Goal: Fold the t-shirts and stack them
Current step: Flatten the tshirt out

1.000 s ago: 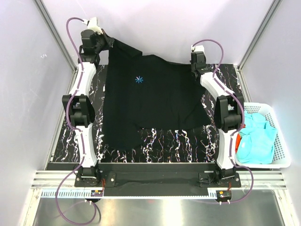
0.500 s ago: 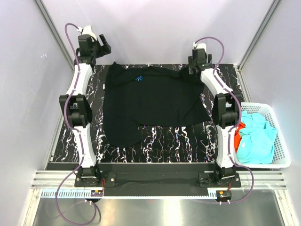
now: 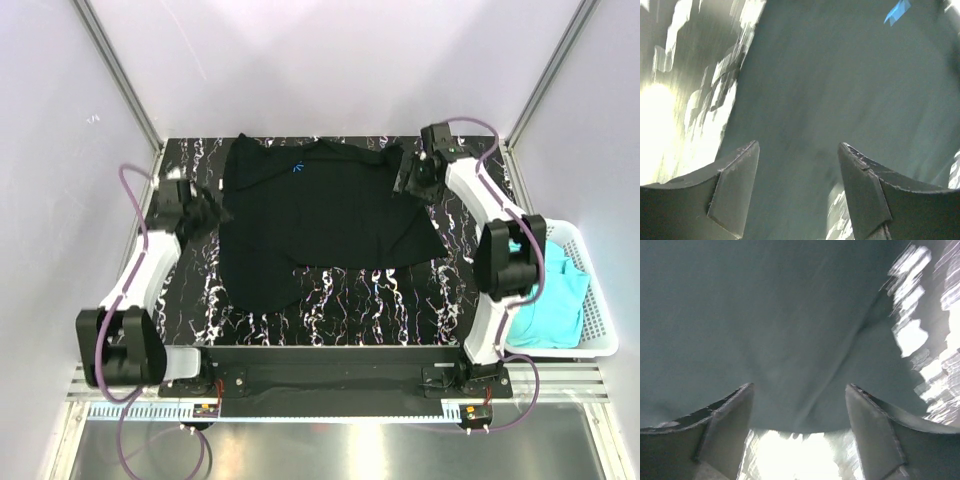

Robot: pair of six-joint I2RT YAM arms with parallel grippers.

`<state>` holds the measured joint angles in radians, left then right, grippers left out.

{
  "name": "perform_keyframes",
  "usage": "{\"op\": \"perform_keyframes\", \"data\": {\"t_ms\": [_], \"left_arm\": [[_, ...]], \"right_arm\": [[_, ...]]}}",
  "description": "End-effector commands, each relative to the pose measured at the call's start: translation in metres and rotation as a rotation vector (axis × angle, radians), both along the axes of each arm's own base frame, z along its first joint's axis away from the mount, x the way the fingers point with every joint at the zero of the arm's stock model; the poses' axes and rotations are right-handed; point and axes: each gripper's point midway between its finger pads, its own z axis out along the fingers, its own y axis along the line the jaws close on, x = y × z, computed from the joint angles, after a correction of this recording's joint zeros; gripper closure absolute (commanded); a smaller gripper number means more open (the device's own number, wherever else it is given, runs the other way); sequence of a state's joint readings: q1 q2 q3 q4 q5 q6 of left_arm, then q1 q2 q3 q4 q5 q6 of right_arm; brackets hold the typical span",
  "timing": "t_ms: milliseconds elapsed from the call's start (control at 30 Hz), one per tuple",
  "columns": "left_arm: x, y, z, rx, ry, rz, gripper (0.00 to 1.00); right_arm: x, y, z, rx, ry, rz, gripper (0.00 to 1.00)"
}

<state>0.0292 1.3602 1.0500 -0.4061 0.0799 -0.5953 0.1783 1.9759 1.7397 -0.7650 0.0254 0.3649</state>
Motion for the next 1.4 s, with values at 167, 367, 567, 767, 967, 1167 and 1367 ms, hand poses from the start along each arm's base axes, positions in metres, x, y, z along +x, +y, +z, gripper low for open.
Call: {"op": "perform_keyframes", "data": {"t_ms": [167, 367, 567, 767, 967, 1167, 1367], "left_arm": [[-0.098, -0.022, -0.054, -0.113, 0.215, 0.021, 0.28], [-0.114, -0.033, -0.035, -0.129, 0.201, -0.077, 0.28], [-0.121, -0.031, -0.045, -0.136, 0.235, -0.037, 0.27], [-0.128, -0.015, -0.06, -0.078, 0.293, 0.037, 0.26], [-0.131, -0.02, -0.098, -0.091, 0.459, -0.013, 0.37], [-0.128, -0.019, -0.126, -0.097, 0.552, 0.009, 0.47], [-0.137, -0.022, -0.151, -0.136, 0.632, 0.06, 0.5]], "right_arm": [[-0.141, 0.172, 0.019, 0.453, 0.165, 0.518, 0.26], [-0.227, 0.272, -0.004, 0.51, 0.26, 0.75, 0.27], [-0.257, 0.307, -0.034, 0.474, 0.309, 0.803, 0.37], [-0.256, 0.3, -0.063, 0.415, 0.344, 0.766, 0.34], [-0.25, 0.3, -0.079, 0.376, 0.351, 0.768, 0.34], [-0.245, 0.303, -0.085, 0.37, 0.369, 0.775, 0.35], [-0.233, 0.294, -0.09, 0.361, 0.374, 0.756, 0.35]]}}
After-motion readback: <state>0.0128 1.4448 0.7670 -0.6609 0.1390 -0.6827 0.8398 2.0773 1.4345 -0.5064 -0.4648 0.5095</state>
